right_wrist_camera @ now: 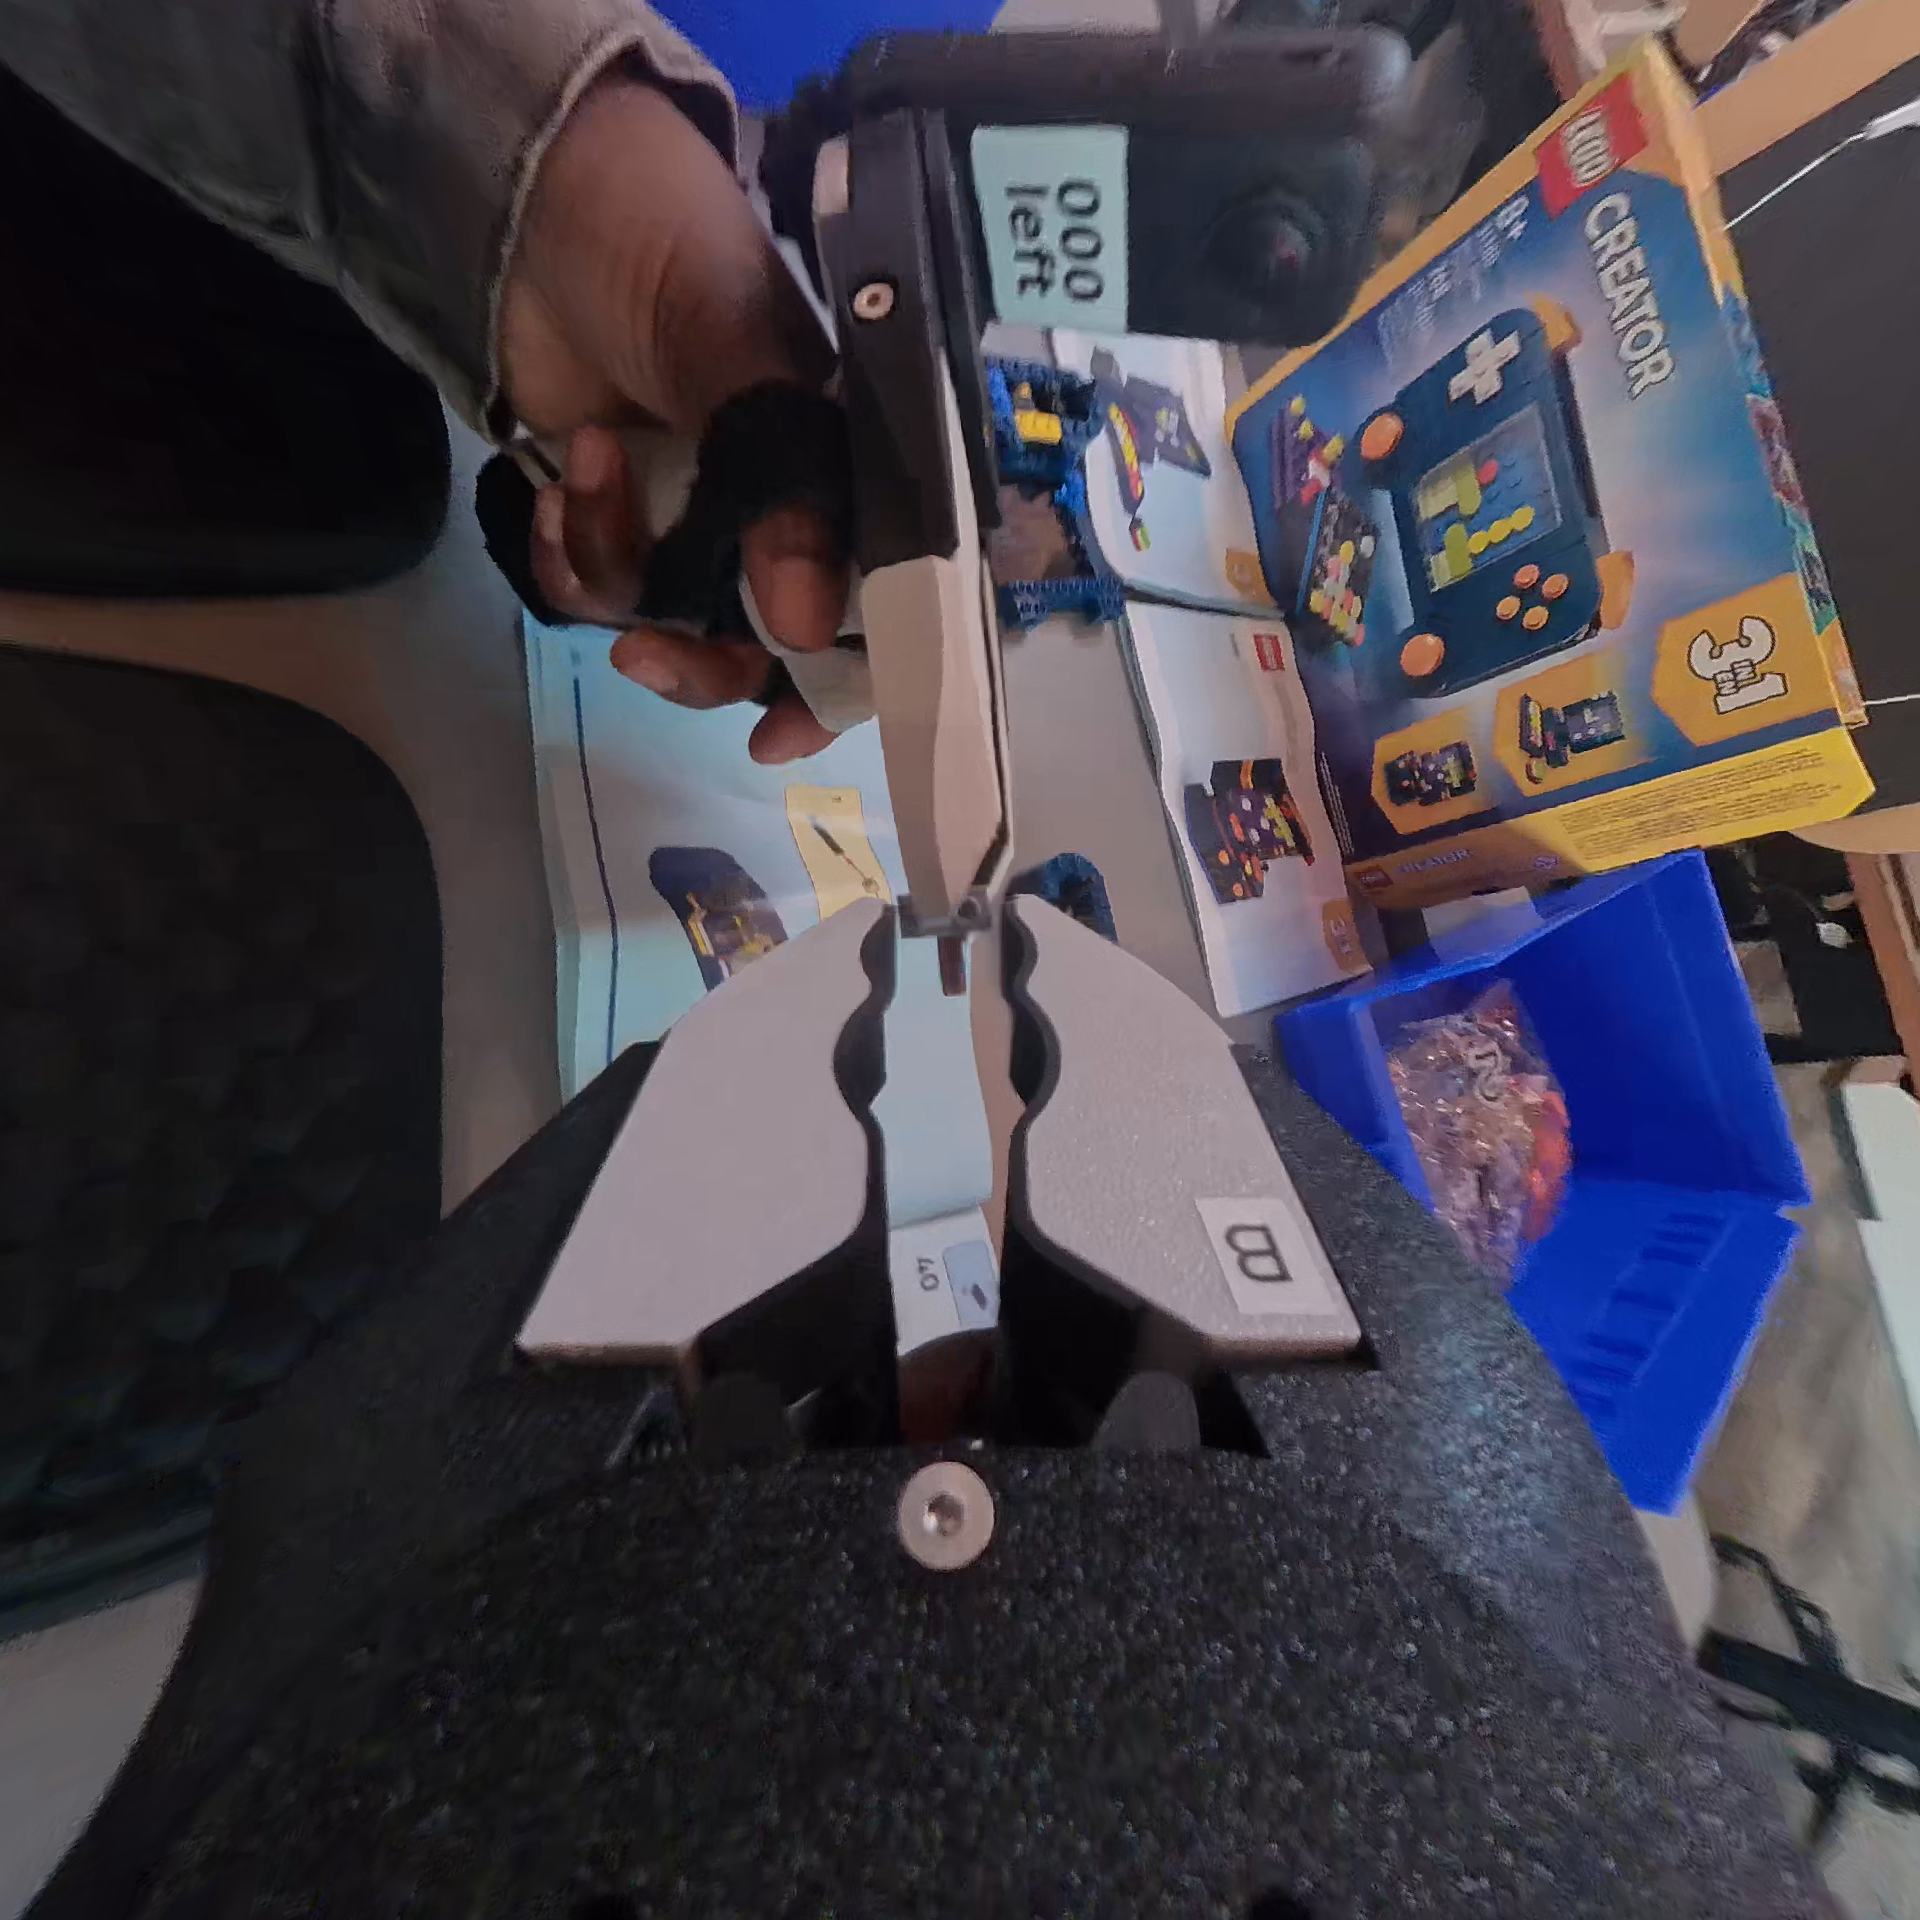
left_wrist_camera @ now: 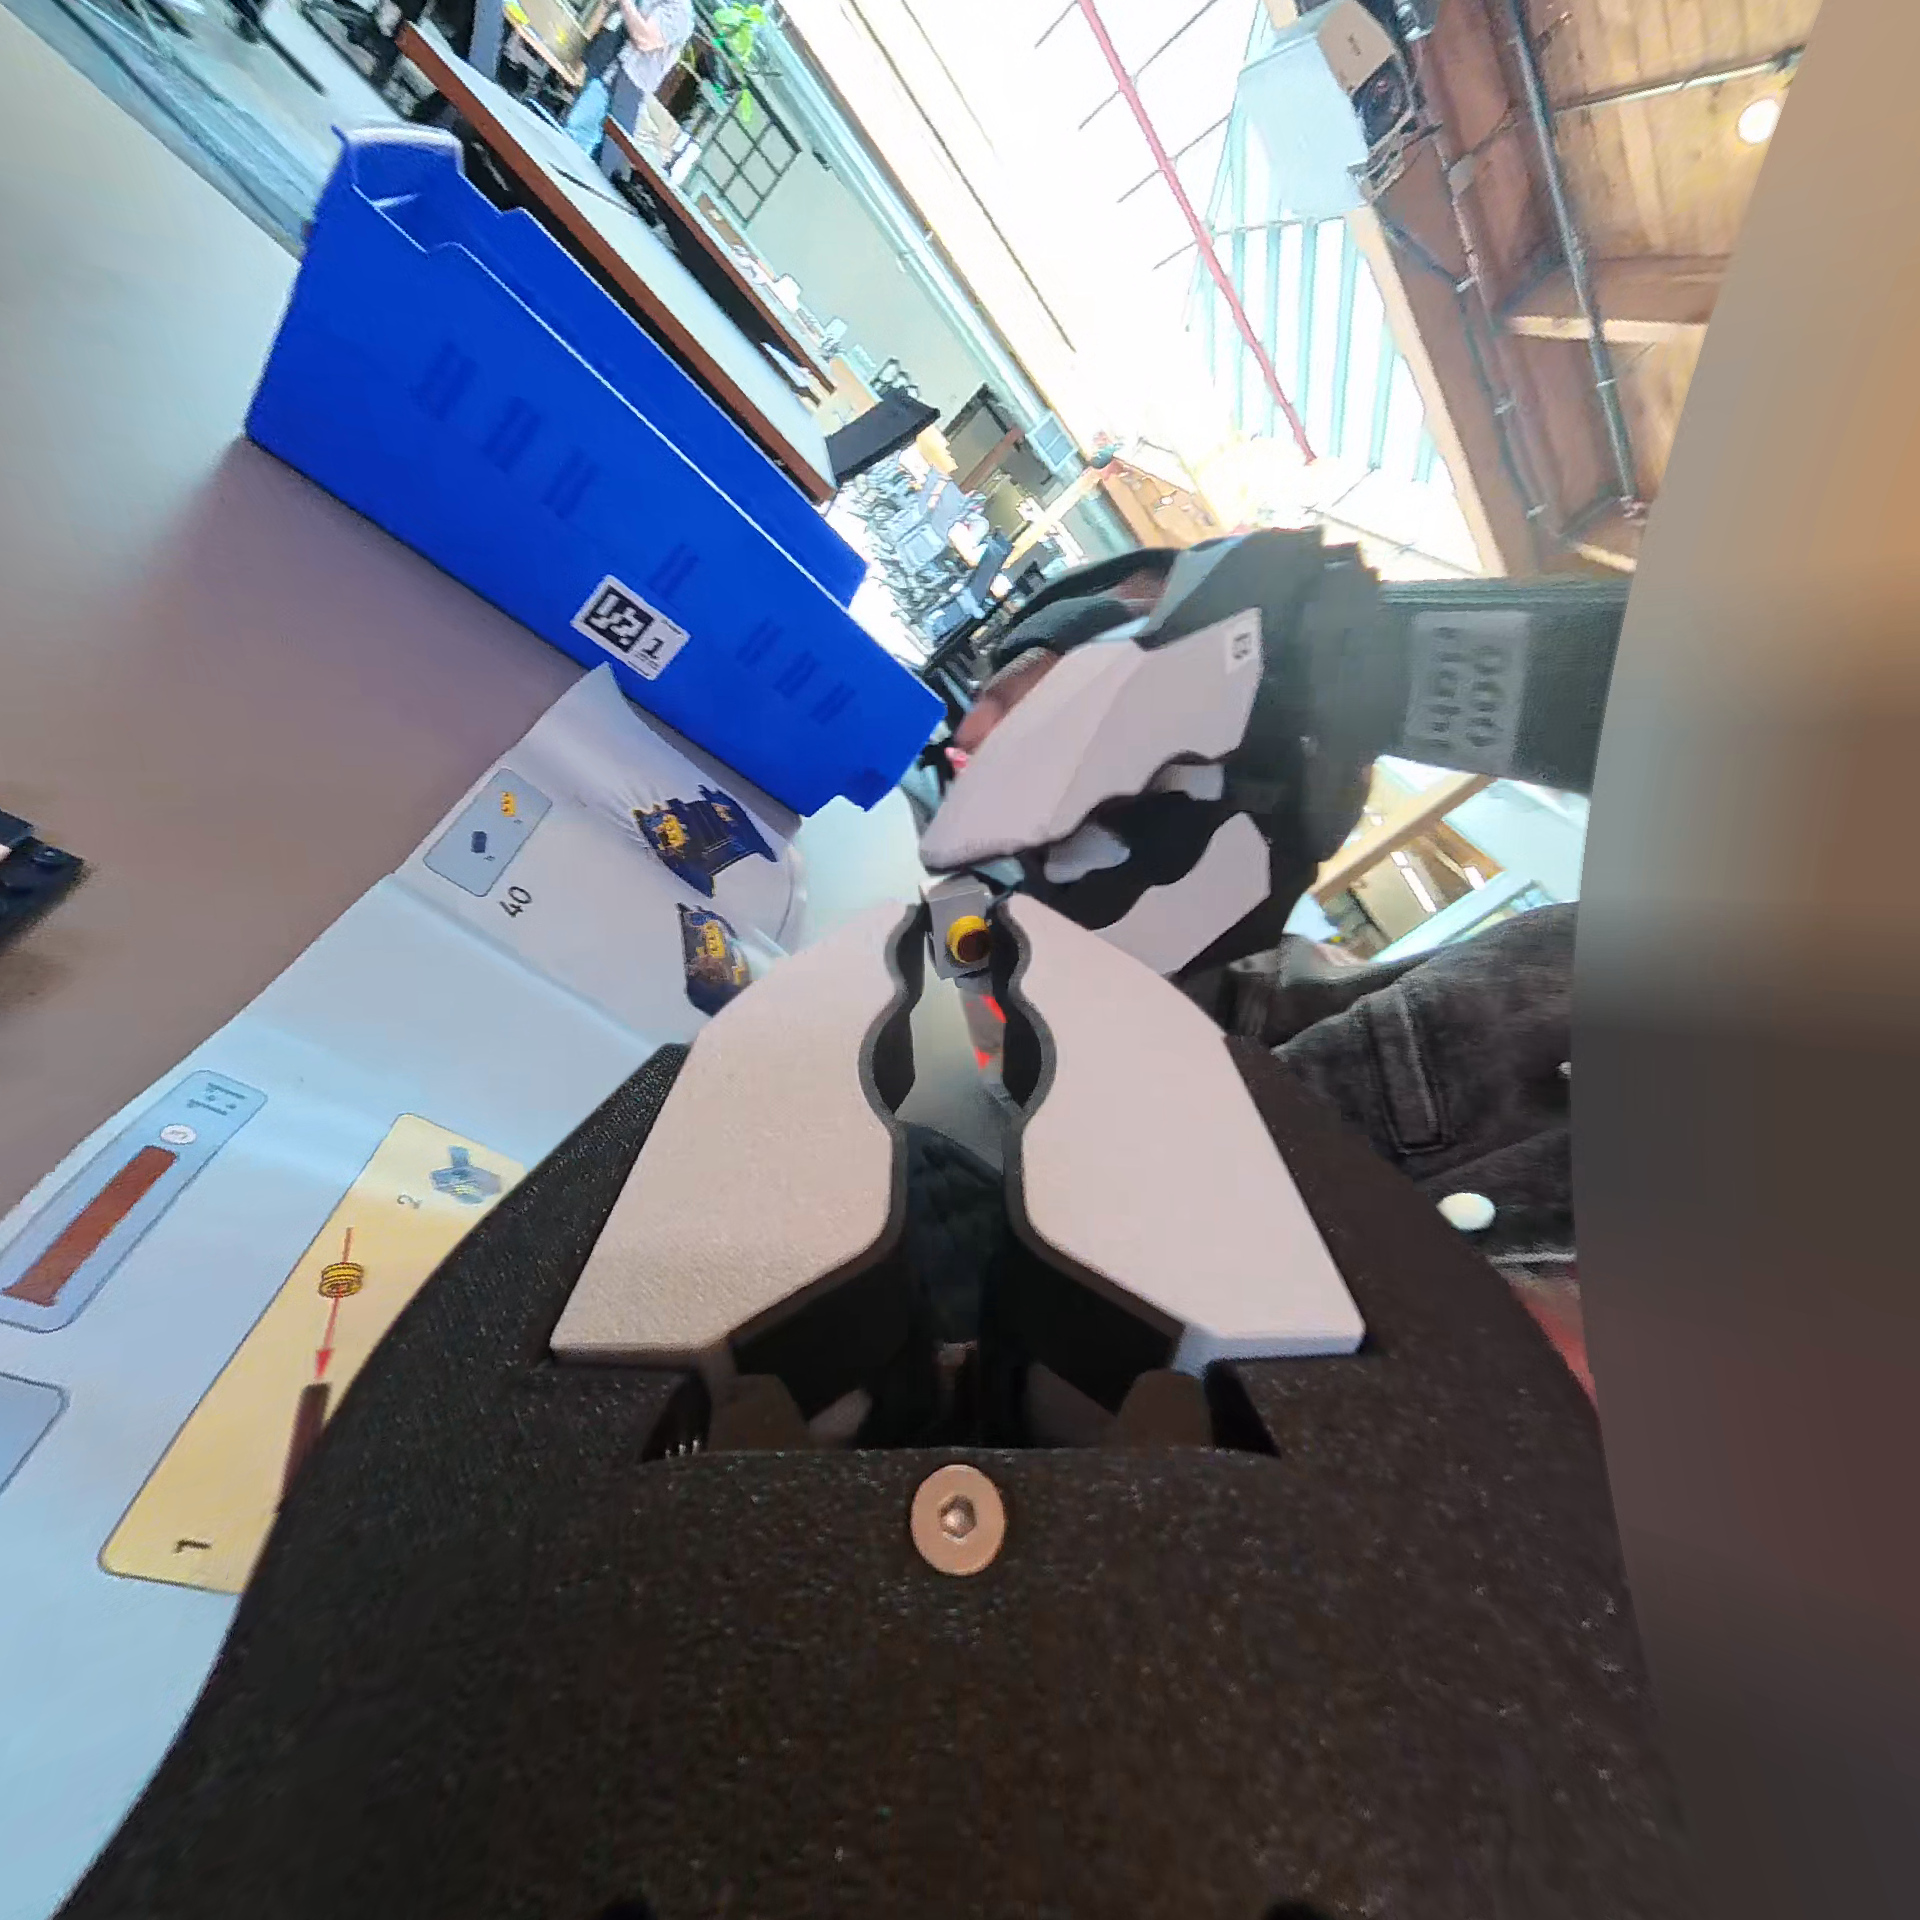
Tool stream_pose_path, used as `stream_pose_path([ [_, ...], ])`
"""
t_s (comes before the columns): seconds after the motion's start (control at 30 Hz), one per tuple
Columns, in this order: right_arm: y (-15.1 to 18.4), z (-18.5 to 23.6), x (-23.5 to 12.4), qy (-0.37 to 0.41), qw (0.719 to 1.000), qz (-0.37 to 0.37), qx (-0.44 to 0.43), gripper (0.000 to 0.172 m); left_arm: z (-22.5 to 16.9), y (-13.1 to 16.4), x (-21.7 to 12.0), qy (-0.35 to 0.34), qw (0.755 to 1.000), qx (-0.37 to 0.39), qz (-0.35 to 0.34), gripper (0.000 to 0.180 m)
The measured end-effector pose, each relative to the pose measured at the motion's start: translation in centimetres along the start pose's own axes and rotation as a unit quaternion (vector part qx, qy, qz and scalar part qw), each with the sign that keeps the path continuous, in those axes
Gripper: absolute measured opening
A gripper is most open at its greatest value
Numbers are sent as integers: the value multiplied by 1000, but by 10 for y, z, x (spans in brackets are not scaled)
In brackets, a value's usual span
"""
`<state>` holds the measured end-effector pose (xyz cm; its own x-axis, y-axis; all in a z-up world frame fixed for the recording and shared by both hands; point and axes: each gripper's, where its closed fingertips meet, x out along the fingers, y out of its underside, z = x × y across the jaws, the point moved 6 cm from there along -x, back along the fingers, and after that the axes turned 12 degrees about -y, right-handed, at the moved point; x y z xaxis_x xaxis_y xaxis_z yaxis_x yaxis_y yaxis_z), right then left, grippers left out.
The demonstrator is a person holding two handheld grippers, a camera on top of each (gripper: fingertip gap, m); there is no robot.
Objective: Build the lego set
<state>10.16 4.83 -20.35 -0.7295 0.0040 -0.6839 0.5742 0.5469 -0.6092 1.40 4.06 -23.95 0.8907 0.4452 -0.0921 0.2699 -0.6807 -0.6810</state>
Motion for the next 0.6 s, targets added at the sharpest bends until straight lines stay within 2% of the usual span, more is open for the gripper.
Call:
stream_pose_path([
  [0.07,8,0,-4,-12,999,-35,14,26,0,0,-1,16,1000,-14,5,12],
  [0.17,19,1,-7,-16,997,-70,2,17,1,2,0,28,999,-31,17,11],
  [0.4,19,5,1,0,997,-61,-51,4,4,6,4,23,999,-40,25,11],
  [0.6,19,6,2,10,996,-68,-49,4,5,5,3,27,998,-42,27,12],
])
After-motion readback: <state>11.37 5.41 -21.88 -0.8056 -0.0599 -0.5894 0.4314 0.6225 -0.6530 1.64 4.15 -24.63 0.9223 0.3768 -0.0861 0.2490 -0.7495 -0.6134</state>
